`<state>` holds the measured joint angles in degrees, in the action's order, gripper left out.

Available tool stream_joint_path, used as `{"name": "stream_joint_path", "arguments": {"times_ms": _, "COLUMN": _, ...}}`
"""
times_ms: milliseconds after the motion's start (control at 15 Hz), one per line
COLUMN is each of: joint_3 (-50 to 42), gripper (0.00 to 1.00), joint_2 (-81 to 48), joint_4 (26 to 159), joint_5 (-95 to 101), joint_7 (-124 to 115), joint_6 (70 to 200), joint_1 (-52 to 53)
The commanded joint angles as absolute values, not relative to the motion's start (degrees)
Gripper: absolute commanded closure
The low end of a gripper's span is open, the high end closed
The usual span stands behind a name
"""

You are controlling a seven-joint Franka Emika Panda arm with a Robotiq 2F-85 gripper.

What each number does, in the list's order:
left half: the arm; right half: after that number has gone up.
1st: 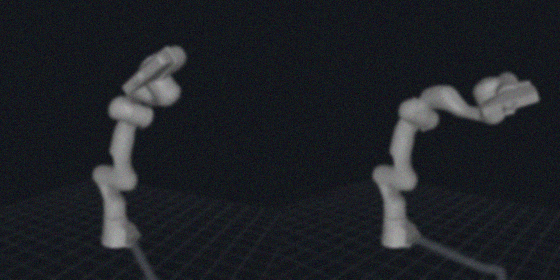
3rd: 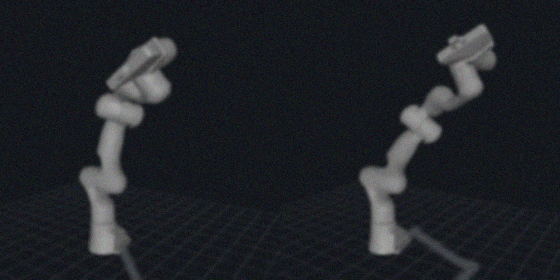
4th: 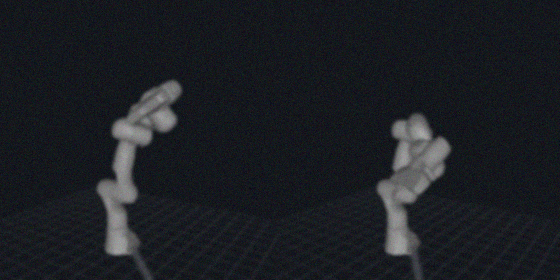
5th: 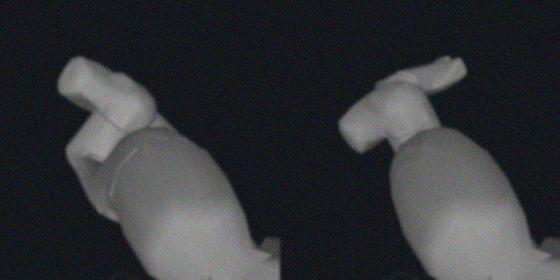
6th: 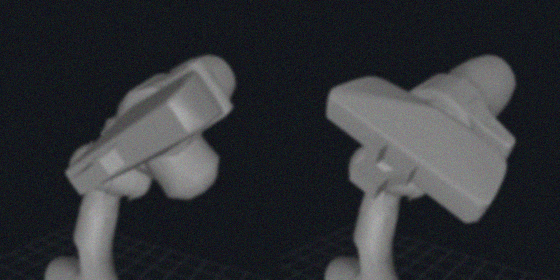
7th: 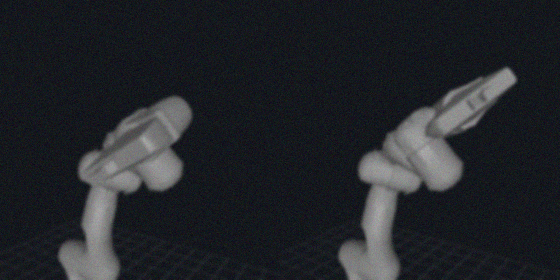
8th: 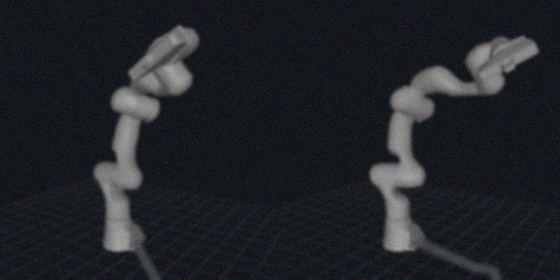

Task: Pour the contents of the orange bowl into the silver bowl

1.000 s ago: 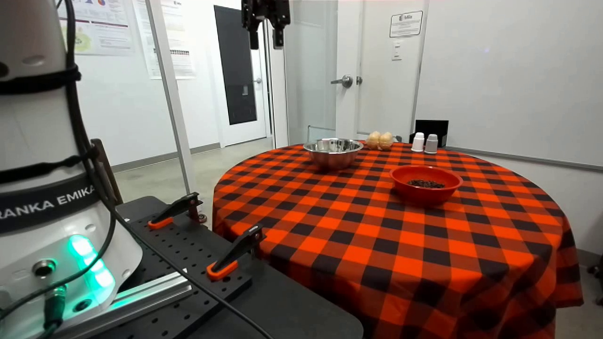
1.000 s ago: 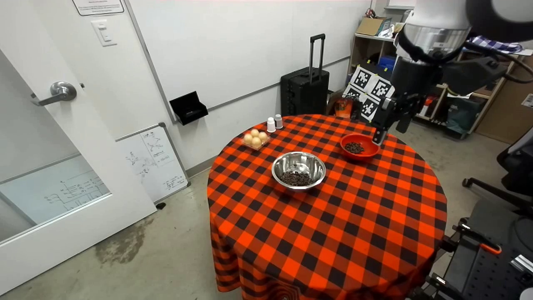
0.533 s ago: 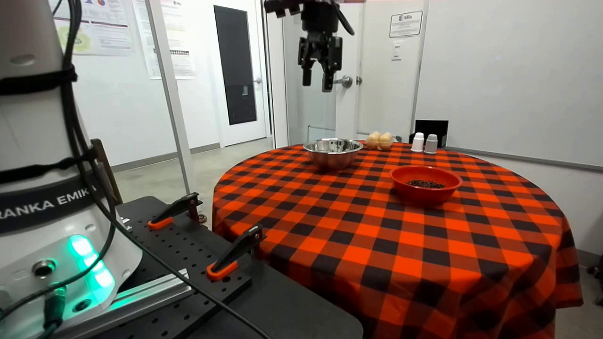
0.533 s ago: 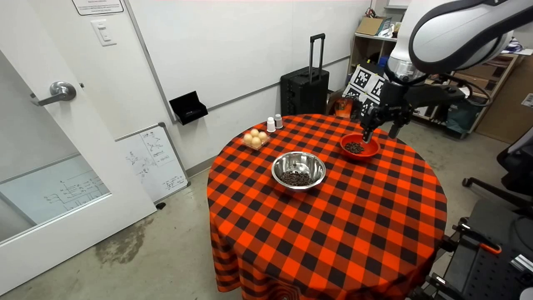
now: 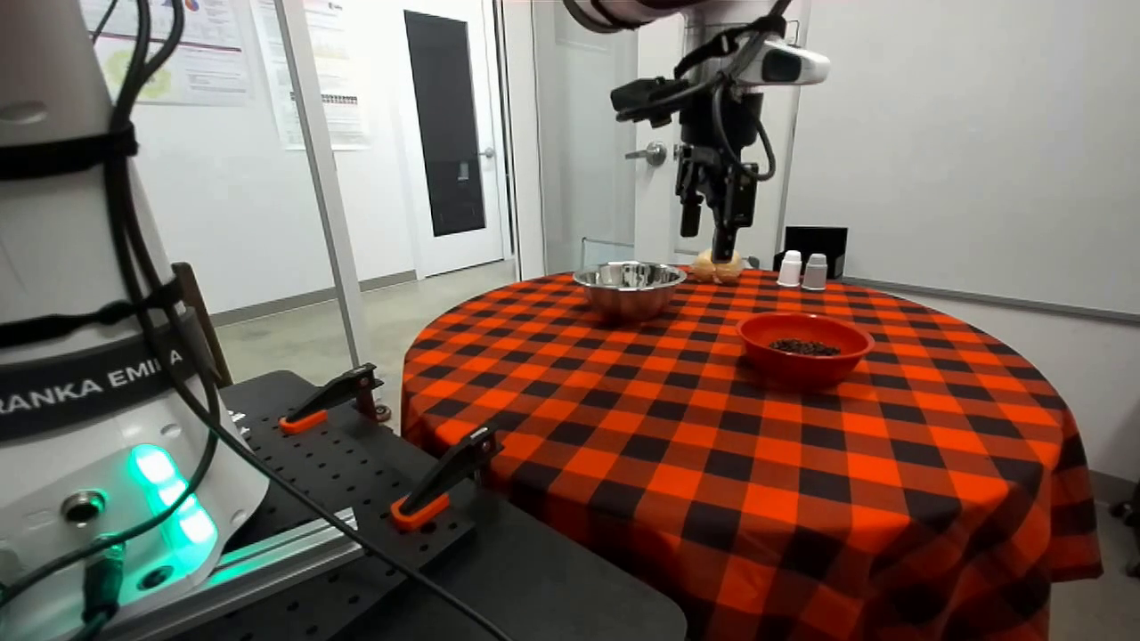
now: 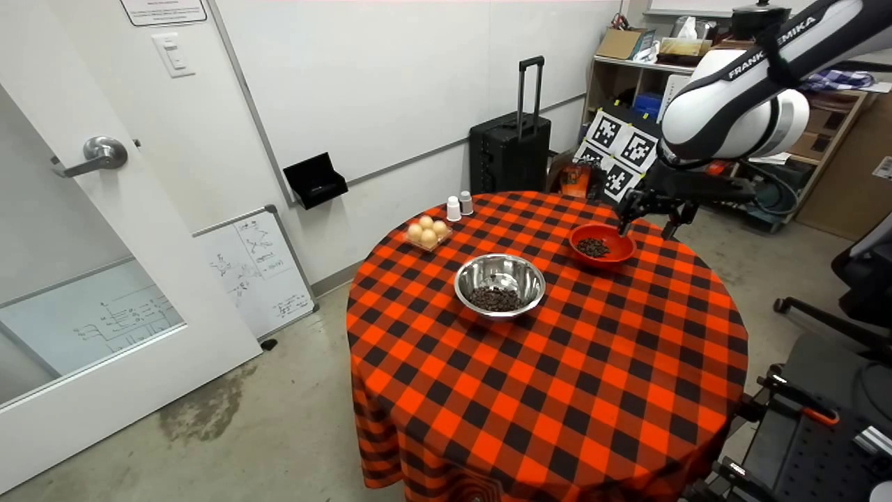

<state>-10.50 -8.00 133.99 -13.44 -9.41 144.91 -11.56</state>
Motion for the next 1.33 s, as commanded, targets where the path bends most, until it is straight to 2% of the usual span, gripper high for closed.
{"name": "stream_joint_path", "arguments": {"times_ms": 0, "joint_3": -10.4, "gripper": 0.0, "joint_2": -16.0, "joint_4": 129.6, "joint_5": -18.6, "joint_7": -8.3, "joint_6": 150.8, "joint_1": -13.2}}
{"name": "stream_joint_path", "arguments": {"times_ms": 667, "joint_3": -7.6, "gripper": 0.0, "joint_2": -35.4, "joint_4": 114.3, "joint_5": -23.8, "joint_7": -9.8, "joint_6": 155.4, "joint_1": -19.4}}
{"name": "stream_joint_path", "arguments": {"times_ms": 1267, "joint_3": -5.6, "gripper": 0.0, "joint_2": -44.5, "joint_4": 104.9, "joint_5": -28.1, "joint_7": -11.6, "joint_6": 154.9, "joint_1": -24.1}}
